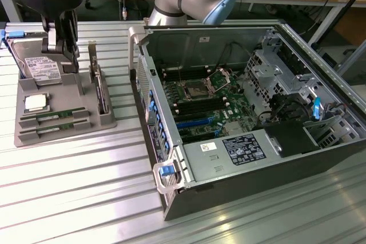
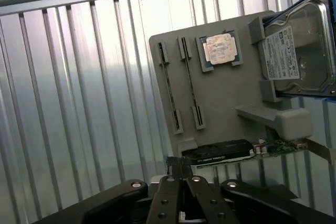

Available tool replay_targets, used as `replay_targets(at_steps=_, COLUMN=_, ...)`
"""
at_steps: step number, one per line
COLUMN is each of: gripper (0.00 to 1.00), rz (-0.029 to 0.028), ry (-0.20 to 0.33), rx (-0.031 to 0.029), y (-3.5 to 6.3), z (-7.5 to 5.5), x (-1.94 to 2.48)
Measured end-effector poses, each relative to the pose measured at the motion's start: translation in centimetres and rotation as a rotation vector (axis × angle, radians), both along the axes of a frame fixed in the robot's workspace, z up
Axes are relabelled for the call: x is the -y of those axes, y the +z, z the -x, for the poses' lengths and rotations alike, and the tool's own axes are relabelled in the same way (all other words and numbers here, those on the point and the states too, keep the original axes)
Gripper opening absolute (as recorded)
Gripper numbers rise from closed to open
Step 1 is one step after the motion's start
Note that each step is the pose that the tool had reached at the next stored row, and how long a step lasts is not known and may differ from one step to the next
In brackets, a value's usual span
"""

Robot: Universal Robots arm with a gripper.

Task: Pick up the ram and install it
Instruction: 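Pick up the ram and move it above insertion slot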

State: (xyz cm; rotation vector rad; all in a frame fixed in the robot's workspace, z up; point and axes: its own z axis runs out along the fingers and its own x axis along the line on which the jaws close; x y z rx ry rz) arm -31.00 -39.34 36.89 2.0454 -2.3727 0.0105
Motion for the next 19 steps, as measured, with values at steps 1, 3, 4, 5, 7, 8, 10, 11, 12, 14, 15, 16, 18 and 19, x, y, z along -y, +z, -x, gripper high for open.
replay_targets(at_steps=1, gripper=0.11, rz=0.0002, ry=0.009, rx=0.0000, y=0.00, z=0.00, x=0.00)
replay_targets(at_steps=3, gripper=0.11, rz=0.0011, ry=0.038, rx=0.0000, y=-0.01, z=0.00, x=0.00)
replay_targets(at_steps=4, gripper=0.11, rz=0.0015, ry=0.048, rx=0.0000, y=-0.01, z=0.00, x=0.00)
replay_targets(at_steps=5, gripper=0.11, rz=0.0017, ry=0.055, rx=0.0000, y=-0.01, z=0.00, x=0.00)
replay_targets(at_steps=7, gripper=0.11, rz=0.0024, ry=0.074, rx=0.0000, y=-0.01, z=0.00, x=0.00)
replay_targets(at_steps=8, gripper=0.11, rz=0.0026, ry=0.079, rx=0.0000, y=-0.02, z=0.00, x=0.00)
replay_targets(at_steps=10, gripper=0.11, rz=0.0031, ry=0.090, rx=0.0000, y=-0.02, z=0.00, x=0.00)
replay_targets(at_steps=11, gripper=0.11, rz=0.0032, ry=0.095, rx=0.0000, y=-0.02, z=0.00, x=0.00)
replay_targets(at_steps=12, gripper=0.11, rz=0.0036, ry=0.104, rx=0.0000, y=-0.02, z=0.00, x=0.00)
replay_targets(at_steps=14, gripper=0.11, rz=0.0041, ry=0.119, rx=-0.0001, y=-0.02, z=0.00, x=0.00)
replay_targets(at_steps=15, gripper=0.11, rz=0.0046, ry=0.133, rx=0.0000, y=-0.02, z=0.00, x=0.00)
replay_targets(at_steps=16, gripper=0.11, rz=0.0049, ry=0.142, rx=0.0000, y=-0.03, z=0.00, x=0.00)
replay_targets(at_steps=18, gripper=0.11, rz=0.0056, ry=0.159, rx=0.0000, y=-0.03, z=0.00, x=0.00)
replay_targets(at_steps=19, gripper=0.11, rz=0.0059, ry=0.167, rx=0.0000, y=-0.03, z=0.00, x=0.00)
